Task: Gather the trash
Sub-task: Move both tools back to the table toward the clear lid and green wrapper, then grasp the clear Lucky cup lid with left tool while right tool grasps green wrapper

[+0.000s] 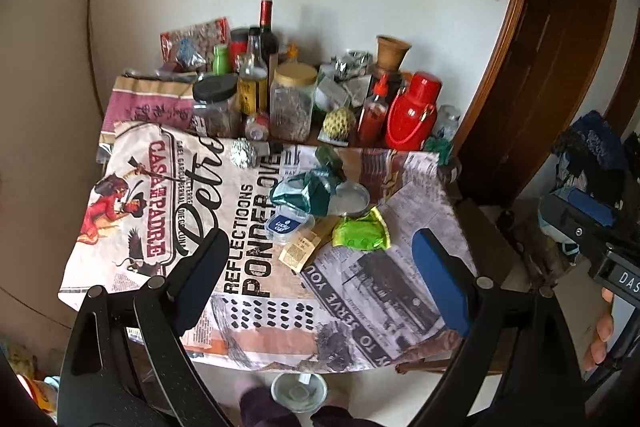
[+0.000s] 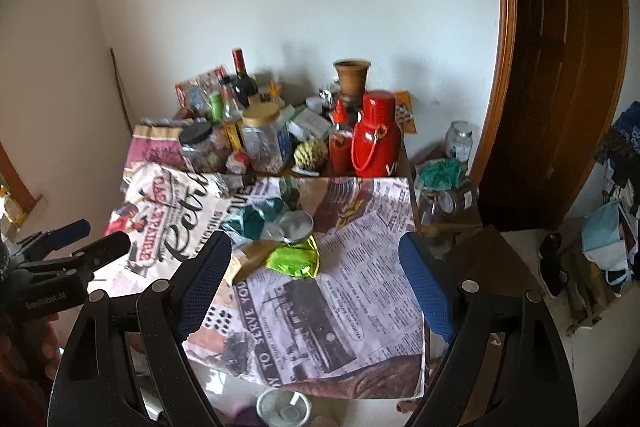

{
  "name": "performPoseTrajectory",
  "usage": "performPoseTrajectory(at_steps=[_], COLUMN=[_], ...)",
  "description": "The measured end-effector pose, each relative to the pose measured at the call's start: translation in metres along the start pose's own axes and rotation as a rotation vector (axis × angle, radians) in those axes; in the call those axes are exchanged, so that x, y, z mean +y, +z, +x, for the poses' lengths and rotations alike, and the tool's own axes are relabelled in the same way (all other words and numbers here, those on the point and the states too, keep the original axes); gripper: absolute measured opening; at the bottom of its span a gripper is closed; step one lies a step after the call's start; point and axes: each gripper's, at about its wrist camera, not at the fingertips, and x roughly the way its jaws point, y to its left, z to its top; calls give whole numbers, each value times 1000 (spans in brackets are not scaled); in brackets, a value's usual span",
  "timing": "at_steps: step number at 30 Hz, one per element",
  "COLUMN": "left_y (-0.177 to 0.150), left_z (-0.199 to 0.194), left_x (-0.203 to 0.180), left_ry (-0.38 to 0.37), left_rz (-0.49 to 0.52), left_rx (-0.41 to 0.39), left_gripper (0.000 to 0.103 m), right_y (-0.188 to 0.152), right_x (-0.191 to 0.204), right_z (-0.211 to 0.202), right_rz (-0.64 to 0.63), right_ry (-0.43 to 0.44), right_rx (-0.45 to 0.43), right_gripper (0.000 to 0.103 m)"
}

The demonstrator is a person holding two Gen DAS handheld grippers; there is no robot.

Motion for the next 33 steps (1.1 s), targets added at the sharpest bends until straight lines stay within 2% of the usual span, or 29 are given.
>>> performPoseTrajectory(at_steps=[6, 12, 20, 29, 33], left_y=[6, 12, 7, 6, 4], left_z=[52, 120, 202, 258, 272], left_x=[19, 41, 64, 69, 68], left_ry=[-16, -124, -236, -274, -273], left_rz=[-1, 47, 75, 125, 154], left_rx=[81, 249, 411, 461, 471], left_gripper=[93, 93, 93, 93, 93], right_y=[-3, -4, -11, -44, -50], right_x=[0, 14, 20, 4, 4], right_z=[49, 101, 180, 251, 264], right_rz=[49, 77, 168, 351, 357], right_ry=[-1, -57, -83, -65, -58], right_rx=[115, 219, 366, 522, 548], right_gripper=[84, 84, 84, 83, 83])
